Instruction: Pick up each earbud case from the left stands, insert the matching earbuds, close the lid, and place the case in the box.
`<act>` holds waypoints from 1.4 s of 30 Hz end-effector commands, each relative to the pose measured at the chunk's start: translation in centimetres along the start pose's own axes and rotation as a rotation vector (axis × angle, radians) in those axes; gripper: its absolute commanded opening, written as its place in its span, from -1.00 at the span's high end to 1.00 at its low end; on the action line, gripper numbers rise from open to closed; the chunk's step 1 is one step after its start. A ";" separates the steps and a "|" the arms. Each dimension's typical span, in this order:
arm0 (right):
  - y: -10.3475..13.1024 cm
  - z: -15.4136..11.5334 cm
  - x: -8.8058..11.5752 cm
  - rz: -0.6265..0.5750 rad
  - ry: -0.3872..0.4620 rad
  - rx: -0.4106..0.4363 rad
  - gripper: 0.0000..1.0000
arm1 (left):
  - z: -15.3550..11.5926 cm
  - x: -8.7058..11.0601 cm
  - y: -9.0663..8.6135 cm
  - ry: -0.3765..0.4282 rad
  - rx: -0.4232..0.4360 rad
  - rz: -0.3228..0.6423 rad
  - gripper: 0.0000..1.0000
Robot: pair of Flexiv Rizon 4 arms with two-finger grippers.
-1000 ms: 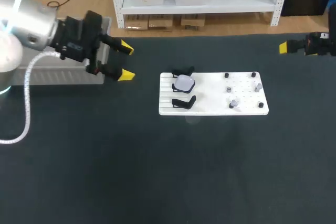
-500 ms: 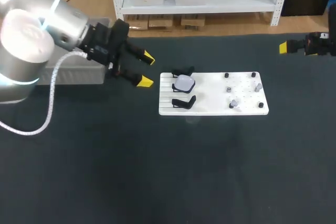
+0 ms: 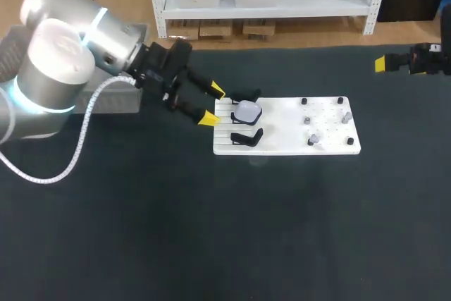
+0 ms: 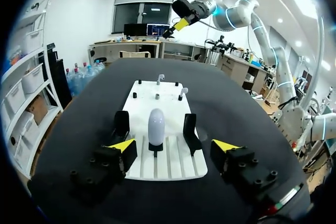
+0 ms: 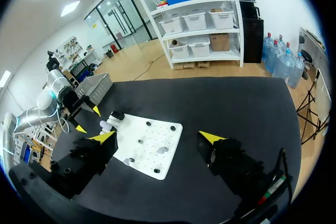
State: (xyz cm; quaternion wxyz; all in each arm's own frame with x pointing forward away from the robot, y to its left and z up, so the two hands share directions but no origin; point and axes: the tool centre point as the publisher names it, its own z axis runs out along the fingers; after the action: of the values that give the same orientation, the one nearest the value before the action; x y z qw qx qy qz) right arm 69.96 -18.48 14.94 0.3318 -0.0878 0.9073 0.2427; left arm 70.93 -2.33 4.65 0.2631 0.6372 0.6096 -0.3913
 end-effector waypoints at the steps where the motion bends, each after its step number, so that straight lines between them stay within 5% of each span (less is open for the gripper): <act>1: 0.0 0.0 0.0 0.000 0.001 0.001 -1.00 | 0.7 0.2 0.1 -0.009 0.001 -0.001 -0.64; 4: 0.0 0.0 0.0 0.000 0.001 0.001 -1.00 | 1.1 0.1 0.1 -0.023 0.002 -0.010 -0.39; 19: 0.0 0.0 0.0 0.000 0.001 0.001 -1.00 | 4.1 0.2 0.6 -0.053 -0.019 -0.004 0.00; 42: 0.0 0.0 0.0 0.000 0.001 0.001 -1.00 | 5.0 0.1 2.6 -0.070 -0.082 0.008 0.11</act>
State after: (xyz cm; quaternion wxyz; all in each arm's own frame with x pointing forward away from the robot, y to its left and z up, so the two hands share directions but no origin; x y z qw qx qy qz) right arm 69.96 -18.48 14.94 0.3318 -0.0878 0.9073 0.2427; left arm 72.68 -6.52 1.62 0.3067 0.6161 0.6132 -0.3879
